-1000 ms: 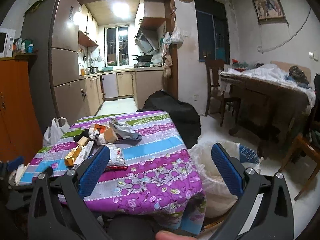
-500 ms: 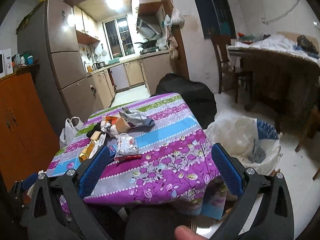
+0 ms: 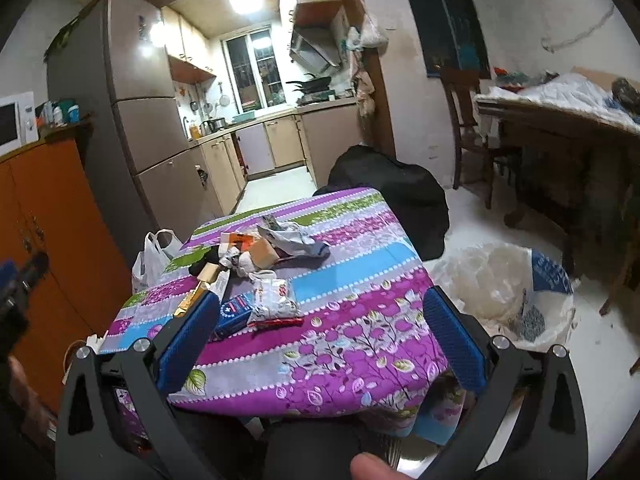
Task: Collect trash
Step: 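Move both tools toward the trash pile on the table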
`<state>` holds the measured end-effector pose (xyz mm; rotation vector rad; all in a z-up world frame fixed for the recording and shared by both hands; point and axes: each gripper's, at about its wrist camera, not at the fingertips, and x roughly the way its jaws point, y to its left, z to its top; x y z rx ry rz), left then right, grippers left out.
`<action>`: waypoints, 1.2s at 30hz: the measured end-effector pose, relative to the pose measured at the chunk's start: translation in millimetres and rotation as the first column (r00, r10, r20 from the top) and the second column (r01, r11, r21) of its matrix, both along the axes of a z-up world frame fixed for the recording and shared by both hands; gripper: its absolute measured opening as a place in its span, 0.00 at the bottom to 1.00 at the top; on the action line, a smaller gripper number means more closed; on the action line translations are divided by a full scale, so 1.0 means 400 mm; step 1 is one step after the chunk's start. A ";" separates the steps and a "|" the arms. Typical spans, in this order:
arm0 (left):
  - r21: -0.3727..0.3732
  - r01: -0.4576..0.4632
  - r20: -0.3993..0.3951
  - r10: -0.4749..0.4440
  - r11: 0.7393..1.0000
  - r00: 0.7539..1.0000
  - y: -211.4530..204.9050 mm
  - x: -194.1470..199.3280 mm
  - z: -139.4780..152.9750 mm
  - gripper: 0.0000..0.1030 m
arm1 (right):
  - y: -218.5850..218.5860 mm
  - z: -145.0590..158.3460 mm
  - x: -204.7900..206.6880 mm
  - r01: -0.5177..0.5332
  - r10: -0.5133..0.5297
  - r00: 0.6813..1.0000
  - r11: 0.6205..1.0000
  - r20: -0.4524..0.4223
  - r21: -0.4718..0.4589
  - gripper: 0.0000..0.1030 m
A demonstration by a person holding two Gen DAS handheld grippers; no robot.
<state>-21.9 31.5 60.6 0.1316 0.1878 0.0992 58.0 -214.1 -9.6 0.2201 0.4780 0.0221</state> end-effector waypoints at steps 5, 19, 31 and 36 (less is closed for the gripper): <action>0.036 0.004 0.043 -0.005 0.999 0.999 -0.022 -0.023 0.018 0.95 | 0.032 0.001 0.020 -0.039 0.039 0.999 0.999 -0.005 -0.010 0.95; 0.032 -0.004 0.031 0.003 0.999 1.000 -0.013 -0.003 0.012 0.95 | 0.050 -0.014 0.041 -0.060 0.060 0.998 0.998 -0.022 -0.029 0.95; -0.014 0.037 -0.092 -0.038 0.999 0.995 0.033 0.079 -0.062 0.95 | 0.065 -0.046 0.069 -0.047 0.042 0.998 0.996 -0.055 -0.074 0.95; -0.045 0.016 -0.238 -0.026 0.999 0.971 0.129 0.161 -0.181 0.95 | 0.054 -0.081 0.098 -0.017 0.005 0.995 0.993 -0.099 -0.119 0.95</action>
